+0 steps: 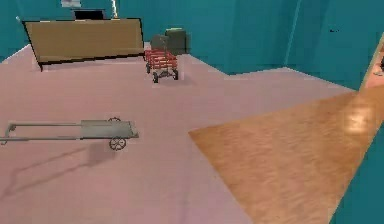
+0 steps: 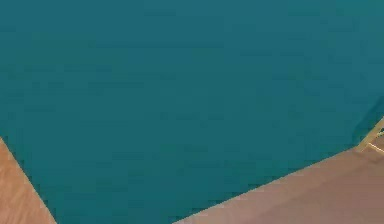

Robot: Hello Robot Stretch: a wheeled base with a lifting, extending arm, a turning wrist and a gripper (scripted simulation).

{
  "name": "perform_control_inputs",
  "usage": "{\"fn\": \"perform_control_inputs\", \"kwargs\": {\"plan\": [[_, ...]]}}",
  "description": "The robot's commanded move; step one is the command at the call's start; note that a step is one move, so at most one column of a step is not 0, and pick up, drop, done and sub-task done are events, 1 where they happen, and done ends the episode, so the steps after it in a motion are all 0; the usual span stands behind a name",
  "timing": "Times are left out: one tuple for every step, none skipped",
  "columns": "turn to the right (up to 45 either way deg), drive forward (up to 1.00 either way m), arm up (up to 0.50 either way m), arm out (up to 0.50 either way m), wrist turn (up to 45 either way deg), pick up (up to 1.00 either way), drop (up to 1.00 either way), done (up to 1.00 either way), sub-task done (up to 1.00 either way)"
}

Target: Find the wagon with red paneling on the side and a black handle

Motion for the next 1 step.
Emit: {"fn": "perform_control_inputs", "kwargs": {"plan": [[0.0,1.00,0.00,0.00,0.0,0.00,0.00,0.00,0.00]]}}
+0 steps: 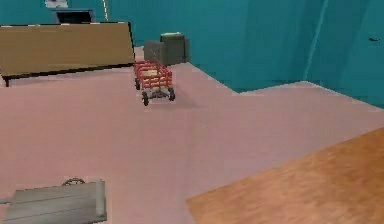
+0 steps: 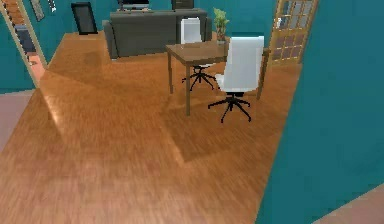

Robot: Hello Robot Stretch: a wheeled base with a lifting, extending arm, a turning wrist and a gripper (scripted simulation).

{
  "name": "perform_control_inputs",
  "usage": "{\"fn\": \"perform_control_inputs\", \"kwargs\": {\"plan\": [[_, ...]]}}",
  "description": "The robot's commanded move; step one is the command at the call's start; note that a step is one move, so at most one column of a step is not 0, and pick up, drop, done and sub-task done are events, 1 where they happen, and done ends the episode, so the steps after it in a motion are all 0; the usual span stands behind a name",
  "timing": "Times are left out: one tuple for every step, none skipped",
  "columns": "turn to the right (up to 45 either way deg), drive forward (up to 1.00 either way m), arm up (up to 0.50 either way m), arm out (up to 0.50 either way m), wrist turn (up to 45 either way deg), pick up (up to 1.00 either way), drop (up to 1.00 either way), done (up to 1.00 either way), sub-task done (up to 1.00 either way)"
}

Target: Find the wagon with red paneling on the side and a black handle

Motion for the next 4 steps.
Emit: {"fn": "perform_control_inputs", "kwargs": {"plan": [[3.0,0.00,0.00,0.00,0.0,0.00,0.00,0.00,0.00],[0.0,1.00,0.00,0.00,0.0,0.00,0.00,0.00,0.00],[-24.0,0.00,0.00,0.00,0.0,0.00,0.00,0.00,0.00],[0.0,0.80,0.00,0.00,0.0,0.00,0.00,0.00,0.00]]}}
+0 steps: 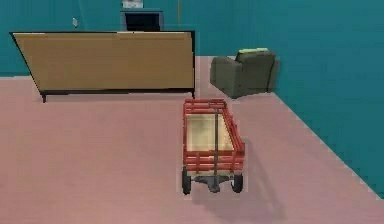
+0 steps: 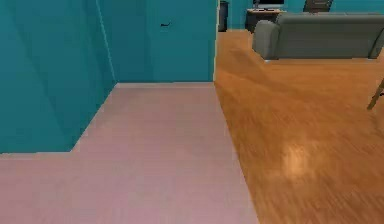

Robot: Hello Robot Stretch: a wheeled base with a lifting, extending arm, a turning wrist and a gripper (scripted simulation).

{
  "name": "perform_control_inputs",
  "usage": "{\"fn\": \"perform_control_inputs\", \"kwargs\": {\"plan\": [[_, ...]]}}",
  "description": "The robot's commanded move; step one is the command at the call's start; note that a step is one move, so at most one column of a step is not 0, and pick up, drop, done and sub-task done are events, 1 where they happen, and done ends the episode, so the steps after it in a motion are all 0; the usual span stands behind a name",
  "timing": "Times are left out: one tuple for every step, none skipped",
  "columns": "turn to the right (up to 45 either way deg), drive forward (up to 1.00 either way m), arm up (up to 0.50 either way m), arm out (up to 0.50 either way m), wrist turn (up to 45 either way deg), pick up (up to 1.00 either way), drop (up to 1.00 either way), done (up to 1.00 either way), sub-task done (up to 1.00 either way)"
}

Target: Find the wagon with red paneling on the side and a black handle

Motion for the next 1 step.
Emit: {"fn": "perform_control_inputs", "kwargs": {"plan": [[-45.0,0.00,0.00,0.00,0.0,0.00,0.00,0.00,0.00]]}}
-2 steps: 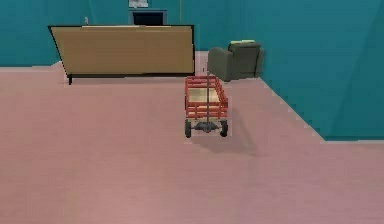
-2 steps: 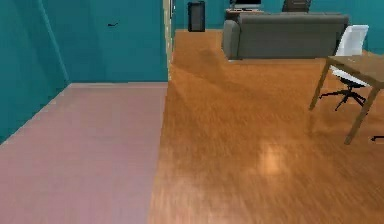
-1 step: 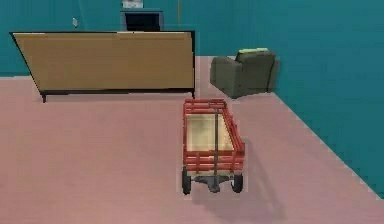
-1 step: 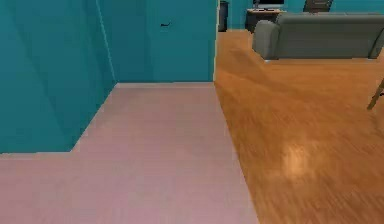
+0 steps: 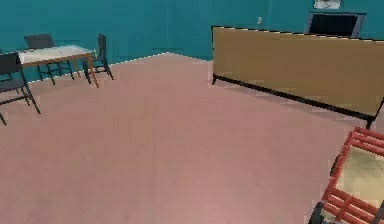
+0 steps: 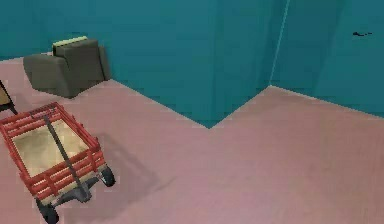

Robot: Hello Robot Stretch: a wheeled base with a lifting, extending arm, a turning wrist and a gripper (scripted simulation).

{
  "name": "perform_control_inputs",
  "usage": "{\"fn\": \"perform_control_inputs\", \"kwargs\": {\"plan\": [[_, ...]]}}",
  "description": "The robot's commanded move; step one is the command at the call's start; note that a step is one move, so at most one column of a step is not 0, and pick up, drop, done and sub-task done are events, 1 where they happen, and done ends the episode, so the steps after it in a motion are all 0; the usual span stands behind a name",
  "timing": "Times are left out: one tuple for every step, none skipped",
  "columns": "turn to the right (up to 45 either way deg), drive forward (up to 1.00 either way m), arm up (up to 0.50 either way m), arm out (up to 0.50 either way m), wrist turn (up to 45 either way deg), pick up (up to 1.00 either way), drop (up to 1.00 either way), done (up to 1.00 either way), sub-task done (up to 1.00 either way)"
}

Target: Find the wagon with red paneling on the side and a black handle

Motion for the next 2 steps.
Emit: {"fn": "perform_control_inputs", "kwargs": {"plan": [[0.0,0.60,0.00,0.00,0.0,0.00,0.00,0.00,0.00],[45.0,0.00,0.00,0.00,0.0,0.00,0.00,0.00,0.00]]}}
